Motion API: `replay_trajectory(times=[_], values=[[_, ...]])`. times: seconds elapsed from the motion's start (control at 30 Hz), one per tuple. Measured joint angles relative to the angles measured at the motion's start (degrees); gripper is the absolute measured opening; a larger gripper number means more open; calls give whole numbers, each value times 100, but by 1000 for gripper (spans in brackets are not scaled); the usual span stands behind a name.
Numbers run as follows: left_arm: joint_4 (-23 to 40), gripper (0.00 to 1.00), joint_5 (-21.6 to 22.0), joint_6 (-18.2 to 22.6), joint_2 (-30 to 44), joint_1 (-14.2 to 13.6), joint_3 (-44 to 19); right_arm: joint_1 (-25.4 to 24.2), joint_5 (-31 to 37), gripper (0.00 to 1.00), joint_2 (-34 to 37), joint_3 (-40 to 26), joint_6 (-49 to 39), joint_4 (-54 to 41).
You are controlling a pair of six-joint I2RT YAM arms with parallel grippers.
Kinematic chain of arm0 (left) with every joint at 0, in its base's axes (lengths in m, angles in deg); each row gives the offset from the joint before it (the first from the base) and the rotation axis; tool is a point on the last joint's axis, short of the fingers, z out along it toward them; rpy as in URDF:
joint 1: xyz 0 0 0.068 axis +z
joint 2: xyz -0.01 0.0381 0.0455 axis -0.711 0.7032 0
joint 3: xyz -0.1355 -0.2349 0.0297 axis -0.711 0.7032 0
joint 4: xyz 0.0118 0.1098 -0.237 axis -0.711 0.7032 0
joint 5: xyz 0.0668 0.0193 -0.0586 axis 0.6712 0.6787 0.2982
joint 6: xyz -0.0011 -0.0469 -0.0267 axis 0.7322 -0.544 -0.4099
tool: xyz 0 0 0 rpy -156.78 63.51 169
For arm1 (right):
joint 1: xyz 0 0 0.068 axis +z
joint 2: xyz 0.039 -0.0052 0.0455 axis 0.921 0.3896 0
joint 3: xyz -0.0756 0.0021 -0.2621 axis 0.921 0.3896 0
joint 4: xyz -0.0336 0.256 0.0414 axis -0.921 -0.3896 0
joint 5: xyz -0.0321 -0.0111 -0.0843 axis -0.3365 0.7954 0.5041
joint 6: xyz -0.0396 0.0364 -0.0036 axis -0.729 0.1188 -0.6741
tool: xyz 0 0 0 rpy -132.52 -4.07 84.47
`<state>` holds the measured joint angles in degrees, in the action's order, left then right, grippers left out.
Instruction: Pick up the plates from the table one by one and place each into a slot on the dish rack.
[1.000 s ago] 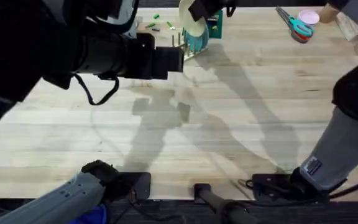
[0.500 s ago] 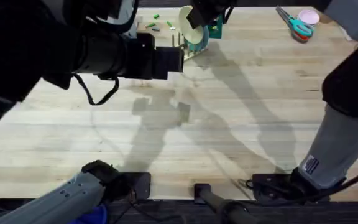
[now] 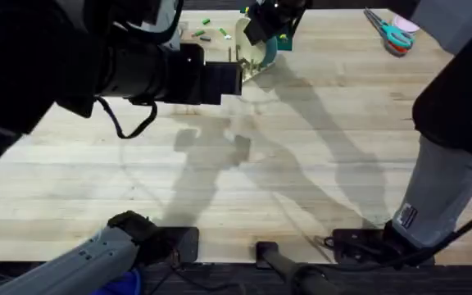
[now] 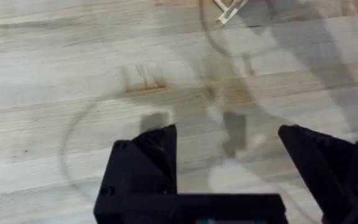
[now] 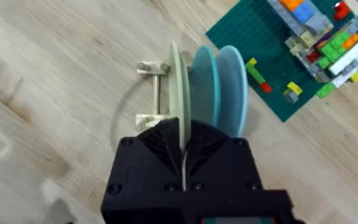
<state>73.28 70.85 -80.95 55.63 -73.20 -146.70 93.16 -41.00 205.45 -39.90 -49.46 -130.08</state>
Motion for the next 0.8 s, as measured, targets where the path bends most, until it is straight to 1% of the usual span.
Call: replay_trajectory(times=[0.8], values=[[20, 992, 0, 0, 0, 0, 0, 0, 2, 31, 11, -2, 50, -129]])
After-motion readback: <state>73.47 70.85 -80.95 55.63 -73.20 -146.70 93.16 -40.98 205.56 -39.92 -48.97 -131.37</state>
